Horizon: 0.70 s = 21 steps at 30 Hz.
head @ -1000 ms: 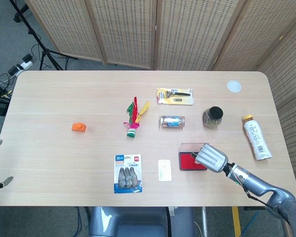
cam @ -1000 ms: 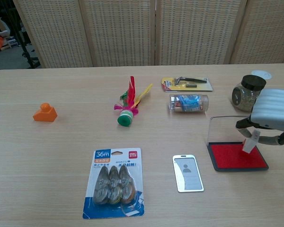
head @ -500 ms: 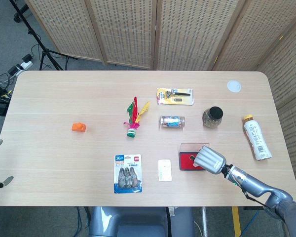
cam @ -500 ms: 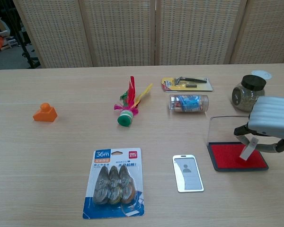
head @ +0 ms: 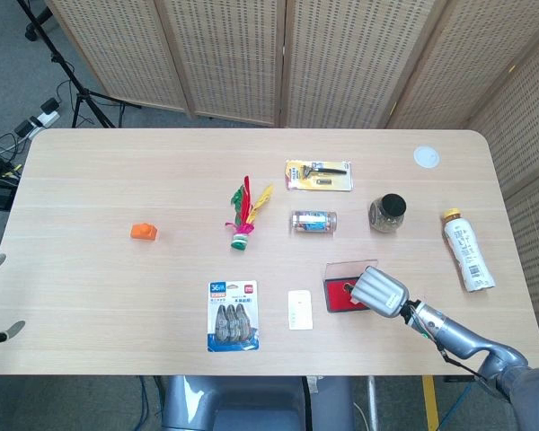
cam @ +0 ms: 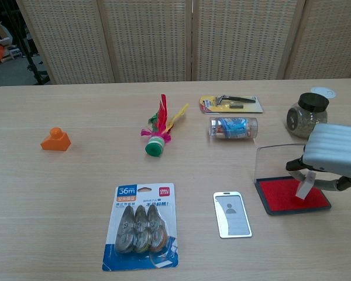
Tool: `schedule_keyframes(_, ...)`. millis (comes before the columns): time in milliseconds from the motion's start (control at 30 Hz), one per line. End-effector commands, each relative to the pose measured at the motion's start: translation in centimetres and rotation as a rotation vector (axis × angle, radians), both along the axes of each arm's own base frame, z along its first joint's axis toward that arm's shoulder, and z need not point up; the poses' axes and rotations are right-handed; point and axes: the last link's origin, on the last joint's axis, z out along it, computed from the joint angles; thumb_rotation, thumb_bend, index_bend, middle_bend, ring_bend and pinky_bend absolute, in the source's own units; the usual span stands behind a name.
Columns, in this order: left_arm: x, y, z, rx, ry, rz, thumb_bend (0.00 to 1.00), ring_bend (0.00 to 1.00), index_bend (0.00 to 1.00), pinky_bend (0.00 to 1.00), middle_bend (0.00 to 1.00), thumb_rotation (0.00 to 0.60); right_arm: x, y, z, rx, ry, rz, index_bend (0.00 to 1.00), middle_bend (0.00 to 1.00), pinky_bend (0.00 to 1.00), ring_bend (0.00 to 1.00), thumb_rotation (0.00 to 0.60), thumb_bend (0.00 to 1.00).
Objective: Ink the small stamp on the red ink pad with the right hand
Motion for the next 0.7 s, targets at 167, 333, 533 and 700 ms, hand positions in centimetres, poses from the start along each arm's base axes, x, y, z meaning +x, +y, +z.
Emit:
schedule_keyframes(167, 0.0, 0.0, 0.1, 0.002, -0.001, 0.0, 0.0, 0.0, 0.0, 0.0, 0.0, 0.6, -0.1, 0.0, -0.2, -0.003, 0.005, -0.001, 0.57, 0.95, 1.0, 1.0, 0.6, 0.75)
schedule_keyframes(333, -0.1, 0.0, 0.1, 0.003, -0.002, 0.0, 0.0, 0.0, 0.0, 0.0, 0.0, 0.6, -0.4, 0.0, -0.2, -0.007, 0.017, -0.011, 0.57, 0.95, 1.0, 1.0, 0.6, 0.75)
schedule_keyframes(533, -0.1, 0.0, 0.1, 0.003, -0.002, 0.0, 0.0, 0.0, 0.0, 0.0, 0.0, 0.6, -0.2, 0.0, 0.4, -0.017, -0.01, 0.0, 0.57, 0.95, 1.0, 1.0, 0.6, 0.75)
schedule_keyframes(700, -0.1, 0.0, 0.2, 0.005, -0.004, 0.0, 0.0, 0.0, 0.0, 0.0, 0.0, 0.6, 0.5, 0.0, 1.7, -0.035, -0.054, 0.028, 0.57, 0.95, 1.0, 1.0, 0.6, 0.75)
